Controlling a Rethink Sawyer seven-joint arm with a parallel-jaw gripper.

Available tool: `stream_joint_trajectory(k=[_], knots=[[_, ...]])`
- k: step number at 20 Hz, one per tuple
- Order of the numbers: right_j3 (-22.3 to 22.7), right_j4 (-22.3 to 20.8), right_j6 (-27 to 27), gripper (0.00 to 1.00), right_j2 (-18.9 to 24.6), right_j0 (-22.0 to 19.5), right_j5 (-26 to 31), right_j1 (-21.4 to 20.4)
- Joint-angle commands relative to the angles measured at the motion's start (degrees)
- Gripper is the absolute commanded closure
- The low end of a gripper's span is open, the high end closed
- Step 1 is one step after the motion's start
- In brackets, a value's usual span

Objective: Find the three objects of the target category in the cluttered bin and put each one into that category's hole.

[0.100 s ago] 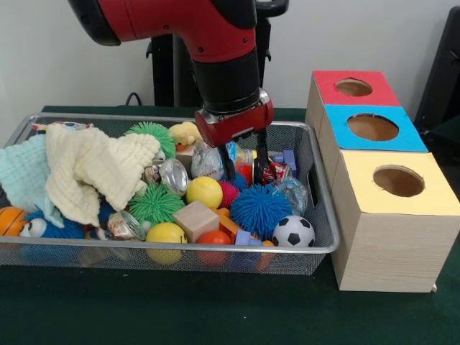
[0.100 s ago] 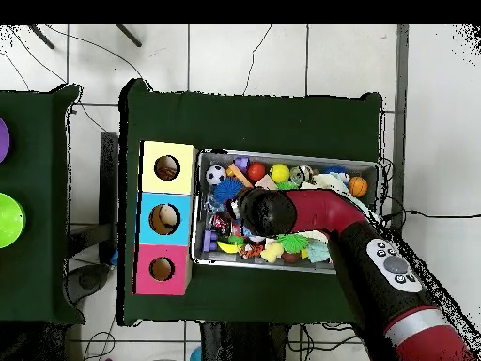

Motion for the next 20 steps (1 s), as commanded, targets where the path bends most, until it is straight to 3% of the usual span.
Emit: stream_joint_trajectory(k=[1, 20], knots=[[2.35, 0.38, 6.67, 0.0, -2.47, 0.16, -0.82, 2.17], [-1.0, -3.14, 5.39, 0.0, -8.06, 4.37, -0.14, 0.5]])
